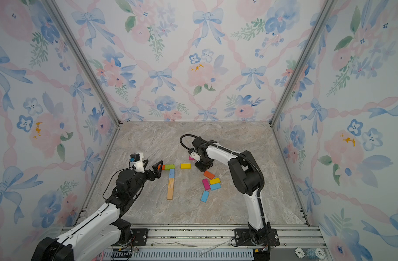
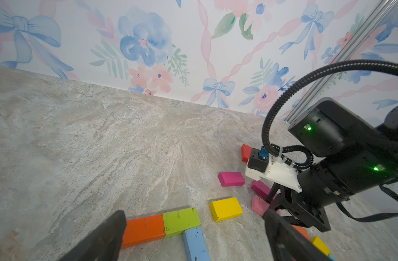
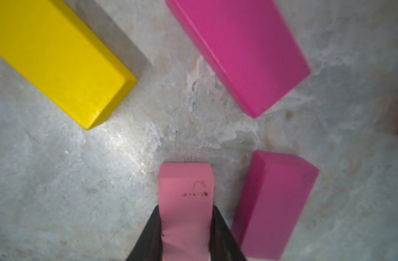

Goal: Assemble the number 7 with building blocks
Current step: Assemble the building block at the center of the board.

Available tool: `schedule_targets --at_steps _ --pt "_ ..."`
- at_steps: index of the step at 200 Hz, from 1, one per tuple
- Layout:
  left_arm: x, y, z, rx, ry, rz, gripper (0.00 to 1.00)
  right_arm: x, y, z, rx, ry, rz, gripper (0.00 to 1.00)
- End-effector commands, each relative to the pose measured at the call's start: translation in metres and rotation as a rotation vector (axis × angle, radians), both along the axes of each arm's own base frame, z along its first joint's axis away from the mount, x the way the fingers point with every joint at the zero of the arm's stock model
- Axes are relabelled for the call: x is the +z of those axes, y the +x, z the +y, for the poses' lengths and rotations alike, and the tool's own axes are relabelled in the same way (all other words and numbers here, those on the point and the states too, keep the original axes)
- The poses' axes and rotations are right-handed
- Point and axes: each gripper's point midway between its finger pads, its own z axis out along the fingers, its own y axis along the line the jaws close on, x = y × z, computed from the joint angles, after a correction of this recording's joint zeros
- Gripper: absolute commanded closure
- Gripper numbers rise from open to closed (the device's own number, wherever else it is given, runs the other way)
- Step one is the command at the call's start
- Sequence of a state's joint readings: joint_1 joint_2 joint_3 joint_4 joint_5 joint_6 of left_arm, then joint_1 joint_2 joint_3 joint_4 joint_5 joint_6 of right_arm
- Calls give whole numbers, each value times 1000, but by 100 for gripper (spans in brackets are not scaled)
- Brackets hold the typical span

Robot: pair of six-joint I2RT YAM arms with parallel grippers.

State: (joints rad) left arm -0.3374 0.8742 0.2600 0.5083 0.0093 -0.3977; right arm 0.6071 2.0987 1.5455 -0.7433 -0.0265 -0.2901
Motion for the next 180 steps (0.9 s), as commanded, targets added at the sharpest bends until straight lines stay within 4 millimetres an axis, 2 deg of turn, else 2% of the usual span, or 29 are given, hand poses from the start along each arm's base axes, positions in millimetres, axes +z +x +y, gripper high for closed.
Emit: schedule_targets --at_steps 1,26,53,75,107,180 --pt "3 0 1 2 -15 -9 2 -4 -14 0 114 35 24 71" --pt "3 0 1 2 -16 -10 2 -7 -21 -5 189 10 63 70" --pt "4 -1 2 4 -17 -16 2 -14 -19 -17 253 -80 72 70" --pt "5 -1 2 5 -19 -22 2 -14 -18 -19 322 -104 49 69" --pt "5 0 1 0 -17 -19 2 -13 -18 -13 467 -111 -5 66" --pt "4 1 1 -1 -16 -13 2 -14 1 10 622 -75 -72 66"
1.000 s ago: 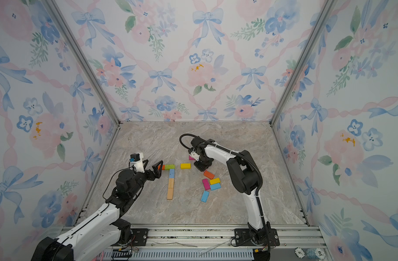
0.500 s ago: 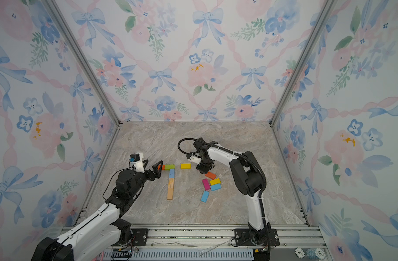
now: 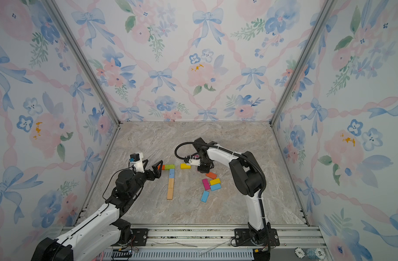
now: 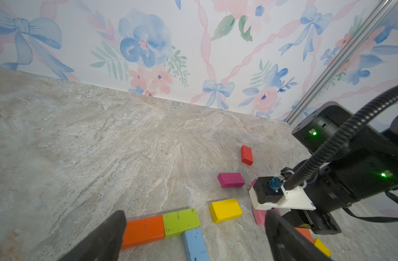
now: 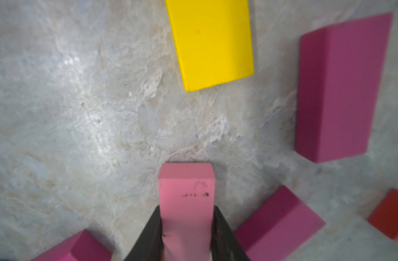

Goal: Assemble the number 7 with building blocks
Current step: Assemble the building block at the center of the board.

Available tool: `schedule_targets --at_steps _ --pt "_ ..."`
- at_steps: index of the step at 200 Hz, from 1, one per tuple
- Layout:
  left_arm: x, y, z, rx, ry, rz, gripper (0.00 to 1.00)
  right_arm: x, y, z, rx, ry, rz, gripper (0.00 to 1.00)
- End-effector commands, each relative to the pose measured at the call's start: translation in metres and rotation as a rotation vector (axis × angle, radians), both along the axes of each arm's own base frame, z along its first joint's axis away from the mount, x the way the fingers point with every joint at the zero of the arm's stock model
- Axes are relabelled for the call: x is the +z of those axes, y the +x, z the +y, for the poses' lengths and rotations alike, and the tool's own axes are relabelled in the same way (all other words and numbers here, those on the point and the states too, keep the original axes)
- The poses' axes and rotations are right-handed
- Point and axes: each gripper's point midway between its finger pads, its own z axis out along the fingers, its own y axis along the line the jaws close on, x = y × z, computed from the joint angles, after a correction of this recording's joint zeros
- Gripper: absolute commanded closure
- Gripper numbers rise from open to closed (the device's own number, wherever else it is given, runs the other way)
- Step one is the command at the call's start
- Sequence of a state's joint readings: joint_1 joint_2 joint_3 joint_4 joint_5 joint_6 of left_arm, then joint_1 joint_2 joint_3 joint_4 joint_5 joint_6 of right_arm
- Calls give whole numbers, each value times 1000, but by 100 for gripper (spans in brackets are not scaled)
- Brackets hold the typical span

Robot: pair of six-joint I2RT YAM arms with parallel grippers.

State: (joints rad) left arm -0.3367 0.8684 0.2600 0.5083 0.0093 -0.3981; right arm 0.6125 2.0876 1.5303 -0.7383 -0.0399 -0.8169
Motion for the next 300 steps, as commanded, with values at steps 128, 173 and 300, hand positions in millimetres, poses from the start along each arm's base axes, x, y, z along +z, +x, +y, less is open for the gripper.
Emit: schedule_targets --at_steps 128,173,300 --pt "-1 6 0 -7 -18 17 2 -28 10 32 264 6 87 65" --pt "-2 7 1 -5 -23 22 2 -33 0 23 237 -30 146 65" --pt "0 4 4 2 -29 8 2 -37 -2 26 169 -30 183 65"
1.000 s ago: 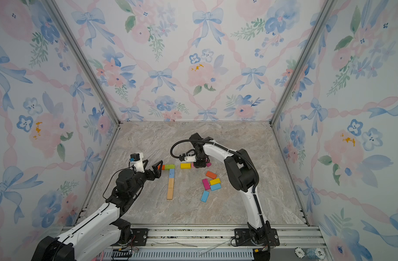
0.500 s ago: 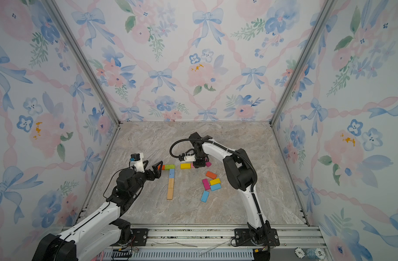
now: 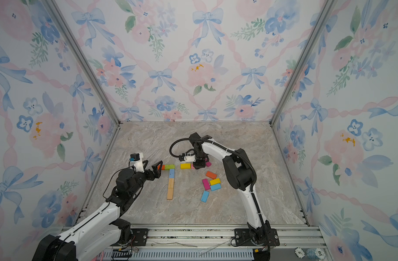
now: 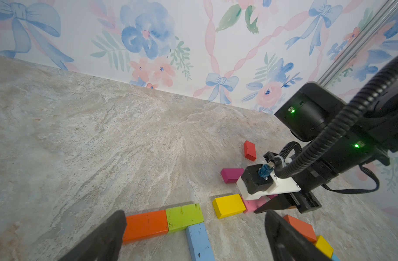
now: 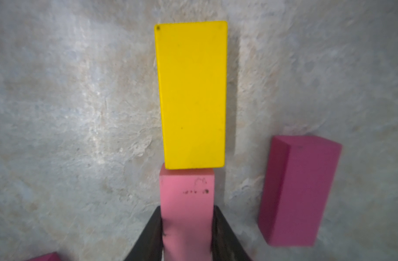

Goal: Assemble the number 7 with building blocks
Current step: Assemble the building block at the center of the board.

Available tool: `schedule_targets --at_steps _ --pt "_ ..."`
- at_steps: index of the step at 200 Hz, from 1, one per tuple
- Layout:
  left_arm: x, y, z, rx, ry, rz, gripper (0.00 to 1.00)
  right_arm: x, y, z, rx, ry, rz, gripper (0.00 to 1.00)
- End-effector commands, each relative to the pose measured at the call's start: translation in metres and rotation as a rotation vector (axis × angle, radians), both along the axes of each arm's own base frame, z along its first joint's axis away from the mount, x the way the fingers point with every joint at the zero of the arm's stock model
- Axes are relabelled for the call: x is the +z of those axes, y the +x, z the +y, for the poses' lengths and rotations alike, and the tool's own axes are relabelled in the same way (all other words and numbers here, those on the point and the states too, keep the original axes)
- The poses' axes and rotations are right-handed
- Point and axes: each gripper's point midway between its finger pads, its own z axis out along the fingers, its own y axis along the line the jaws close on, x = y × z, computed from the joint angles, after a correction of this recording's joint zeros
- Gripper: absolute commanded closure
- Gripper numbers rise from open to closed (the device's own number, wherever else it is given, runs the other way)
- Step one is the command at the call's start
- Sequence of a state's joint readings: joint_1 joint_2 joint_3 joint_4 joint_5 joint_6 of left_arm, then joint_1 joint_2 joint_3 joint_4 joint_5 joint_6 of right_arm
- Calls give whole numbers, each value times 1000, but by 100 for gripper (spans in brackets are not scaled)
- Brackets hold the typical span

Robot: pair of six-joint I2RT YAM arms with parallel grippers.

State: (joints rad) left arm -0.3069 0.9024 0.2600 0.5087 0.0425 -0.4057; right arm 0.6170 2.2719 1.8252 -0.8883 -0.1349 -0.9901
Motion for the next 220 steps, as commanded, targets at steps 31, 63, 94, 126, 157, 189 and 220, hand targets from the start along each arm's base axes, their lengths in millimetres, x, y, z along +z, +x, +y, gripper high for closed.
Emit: schedule_targets --at_steps 31,63,94,126,157,189,220 --pt "10 1 0 2 -26 -25 2 -37 -19 -9 -29 -80 119 65" --pt "10 1 0 3 -26 -28 2 -37 -20 -5 -26 -71 123 65" --pt "10 1 1 4 -26 -29 2 -39 -21 -3 -20 -72 124 65" --pt "10 1 1 4 -26 -29 2 -40 -20 -2 -12 -77 122 65" --pt "10 1 0 2 -27 -28 2 -39 -20 2 -5 -73 116 65" --pt "9 0 0 2 -26 -27 2 -39 -21 5 -3 -73 118 65" --pt "10 0 0 2 -27 -29 2 -41 -22 4 -5 -79 125 64"
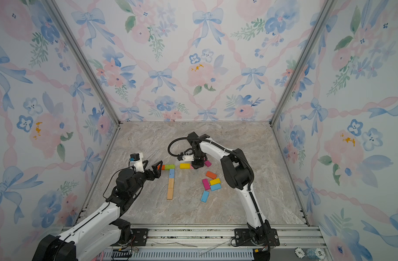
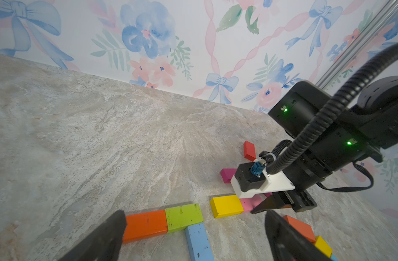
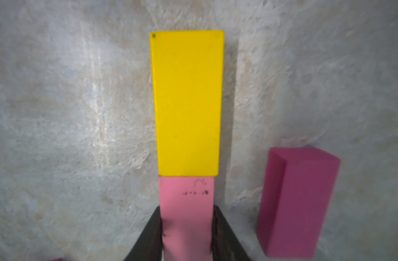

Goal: Assemble the number 7 with building blocks
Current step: Assemble the building block at the center of the board.

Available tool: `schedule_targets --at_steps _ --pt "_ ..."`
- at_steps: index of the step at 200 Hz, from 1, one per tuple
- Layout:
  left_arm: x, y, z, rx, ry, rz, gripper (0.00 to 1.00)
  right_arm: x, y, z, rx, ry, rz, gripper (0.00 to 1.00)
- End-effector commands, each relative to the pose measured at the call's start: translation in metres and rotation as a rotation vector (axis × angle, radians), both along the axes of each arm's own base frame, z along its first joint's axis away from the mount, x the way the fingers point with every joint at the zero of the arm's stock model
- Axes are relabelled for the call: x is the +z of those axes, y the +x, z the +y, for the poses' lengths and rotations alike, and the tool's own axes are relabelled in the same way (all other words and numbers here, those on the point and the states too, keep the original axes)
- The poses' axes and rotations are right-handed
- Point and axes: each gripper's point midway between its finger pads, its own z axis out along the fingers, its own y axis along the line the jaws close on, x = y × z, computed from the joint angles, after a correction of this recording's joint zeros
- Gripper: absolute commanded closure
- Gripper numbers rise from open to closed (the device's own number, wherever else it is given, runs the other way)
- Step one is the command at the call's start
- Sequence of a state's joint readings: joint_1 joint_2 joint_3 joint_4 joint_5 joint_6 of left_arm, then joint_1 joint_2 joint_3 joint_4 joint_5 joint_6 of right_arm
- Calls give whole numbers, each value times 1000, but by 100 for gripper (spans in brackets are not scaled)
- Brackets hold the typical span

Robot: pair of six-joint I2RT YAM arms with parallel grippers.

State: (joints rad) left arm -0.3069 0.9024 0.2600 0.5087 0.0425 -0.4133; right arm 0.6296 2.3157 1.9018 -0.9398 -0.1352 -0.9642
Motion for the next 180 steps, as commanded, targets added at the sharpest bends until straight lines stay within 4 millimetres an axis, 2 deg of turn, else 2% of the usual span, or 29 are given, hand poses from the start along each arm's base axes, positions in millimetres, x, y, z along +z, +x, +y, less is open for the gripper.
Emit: schedule_targets --at_steps 1,33,45,58,63,78,79,80,81,82,83,86,117,136,150,166,180 --pt "10 0 0 1 -20 -31 2 -40 -23 -5 8 -68 104 64" --pt "10 0 1 1 -20 -32 2 -41 -20 -6 -3 -69 76 47" --pt "10 0 1 1 -20 -34 2 -40 -18 -7 -17 -58 64 44" --pt "11 0 1 0 -21 -35 2 -34 -14 -5 -40 -36 47 41" --pt "11 0 1 1 -21 -36 2 -31 -12 -4 -47 -25 37 36" --pt "10 0 1 1 -20 -34 2 -18 -7 -2 -67 12 -3 30" --pt "10 0 1 1 -20 -35 2 -16 -6 -2 -67 16 -6 27" --pt "10 0 1 1 -19 -34 2 -15 -6 -1 -68 19 -10 21" --pt "10 0 1 1 -20 -33 2 -13 -5 -1 -69 23 -14 9" --pt "10 0 1 1 -20 -34 2 -12 -5 -1 -71 27 -18 3" --pt "10 0 1 1 -20 -34 2 -11 -4 -1 -72 31 -22 0" --pt "10 0 1 1 -21 -35 2 -7 -3 0 -75 42 -31 3" --pt "11 0 1 2 -21 -36 2 46 -1 6 -109 189 -111 3" --pt "10 0 1 4 -21 -36 2 89 -6 8 -122 294 -170 3" --pt "11 -1 1 2 -21 -37 2 129 -6 10 -167 417 -227 3" --pt "10 -1 1 2 -21 -36 2 180 4 7 -315 611 -280 3" --pt "11 -1 1 1 -21 -37 2 213 23 -9 -531 760 -278 3"
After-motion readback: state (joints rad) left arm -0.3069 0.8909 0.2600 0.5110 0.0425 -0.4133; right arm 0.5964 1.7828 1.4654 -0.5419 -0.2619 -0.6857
